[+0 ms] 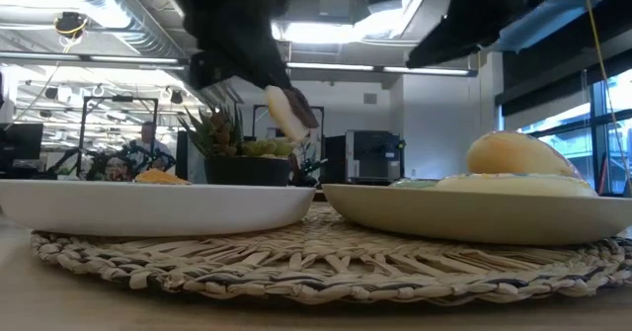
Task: Pick & Place donuts
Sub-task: Put the small black donut on the white plate
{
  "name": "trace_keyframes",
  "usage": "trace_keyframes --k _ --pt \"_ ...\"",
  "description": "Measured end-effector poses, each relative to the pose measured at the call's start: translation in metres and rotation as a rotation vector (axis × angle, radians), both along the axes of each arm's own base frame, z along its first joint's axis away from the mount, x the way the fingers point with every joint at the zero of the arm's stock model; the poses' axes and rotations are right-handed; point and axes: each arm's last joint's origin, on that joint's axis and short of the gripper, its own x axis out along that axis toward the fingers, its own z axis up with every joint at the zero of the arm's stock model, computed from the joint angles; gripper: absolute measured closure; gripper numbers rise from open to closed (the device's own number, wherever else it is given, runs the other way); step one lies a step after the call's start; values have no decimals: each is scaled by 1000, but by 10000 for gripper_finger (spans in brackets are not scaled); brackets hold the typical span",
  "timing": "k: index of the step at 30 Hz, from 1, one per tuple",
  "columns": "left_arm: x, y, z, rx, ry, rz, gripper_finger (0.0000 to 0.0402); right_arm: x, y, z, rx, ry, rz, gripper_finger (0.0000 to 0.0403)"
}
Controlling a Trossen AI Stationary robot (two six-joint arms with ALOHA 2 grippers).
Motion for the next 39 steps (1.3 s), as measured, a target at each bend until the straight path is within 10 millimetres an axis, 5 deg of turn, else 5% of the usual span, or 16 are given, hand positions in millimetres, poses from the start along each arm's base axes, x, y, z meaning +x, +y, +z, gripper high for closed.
trace_keyframes --k 26,39 --pt "-30 -4 -46 -92 130 184 396 -3 -1 -8 39 -20 -31 211" --pt "-27 -4 -45 -61 68 217 362 -3 -1 -8 36 -18 -30 211"
